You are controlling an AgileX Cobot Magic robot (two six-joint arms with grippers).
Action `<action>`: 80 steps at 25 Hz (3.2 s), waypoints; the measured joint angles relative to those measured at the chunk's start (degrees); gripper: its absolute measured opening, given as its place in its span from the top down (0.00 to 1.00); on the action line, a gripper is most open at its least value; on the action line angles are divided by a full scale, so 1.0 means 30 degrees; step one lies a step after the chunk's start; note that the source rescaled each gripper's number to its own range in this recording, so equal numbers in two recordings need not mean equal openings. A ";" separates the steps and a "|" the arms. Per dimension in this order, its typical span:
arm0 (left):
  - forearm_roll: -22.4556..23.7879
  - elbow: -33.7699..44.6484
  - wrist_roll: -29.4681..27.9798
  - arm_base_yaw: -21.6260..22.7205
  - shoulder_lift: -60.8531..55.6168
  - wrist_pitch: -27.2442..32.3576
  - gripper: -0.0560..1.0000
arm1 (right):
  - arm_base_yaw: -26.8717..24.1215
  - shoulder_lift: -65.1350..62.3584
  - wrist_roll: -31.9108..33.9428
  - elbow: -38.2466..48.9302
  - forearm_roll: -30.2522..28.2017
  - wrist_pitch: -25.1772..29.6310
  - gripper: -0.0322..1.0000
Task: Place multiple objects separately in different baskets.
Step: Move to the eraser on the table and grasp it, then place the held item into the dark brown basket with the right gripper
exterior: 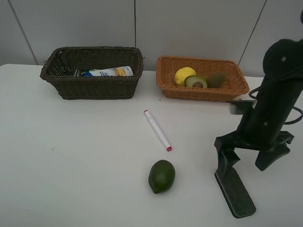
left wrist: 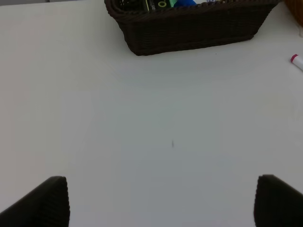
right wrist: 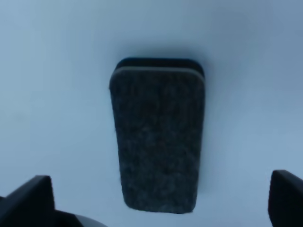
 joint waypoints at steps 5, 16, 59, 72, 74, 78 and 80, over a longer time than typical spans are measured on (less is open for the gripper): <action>0.0000 0.0000 0.0000 0.0000 0.0000 0.0000 0.01 | 0.0915 -0.0016 0.0000 0.2163 0.0445 -0.3027 0.01; 0.0000 0.0000 0.0000 0.0000 0.0000 0.0000 0.00 | 0.0952 0.0913 0.0000 0.3366 0.0842 -0.6492 0.02; 0.0000 0.0000 0.0000 0.0000 0.0000 0.0000 0.00 | 0.3041 0.8696 -0.4818 -2.2130 0.6456 -1.0931 0.52; 0.0000 0.0000 -0.0016 0.0000 0.0000 0.0000 0.00 | 0.4185 1.3428 -0.5001 -2.4784 0.6484 -1.3829 0.52; 0.0000 0.0000 -0.0016 0.0000 0.0000 0.0000 0.00 | 0.4244 1.3656 -0.5001 -2.4784 0.5979 -1.3802 0.52; 0.0000 0.0000 -0.0016 0.0000 0.0000 0.0000 0.00 | 0.4267 1.3860 -0.5009 -2.4784 0.4586 -1.3377 0.52; 0.0000 0.0000 -0.0016 0.0000 0.0000 0.0000 0.00 | 0.4267 1.3860 -0.5009 -2.4784 0.4146 -1.2990 0.52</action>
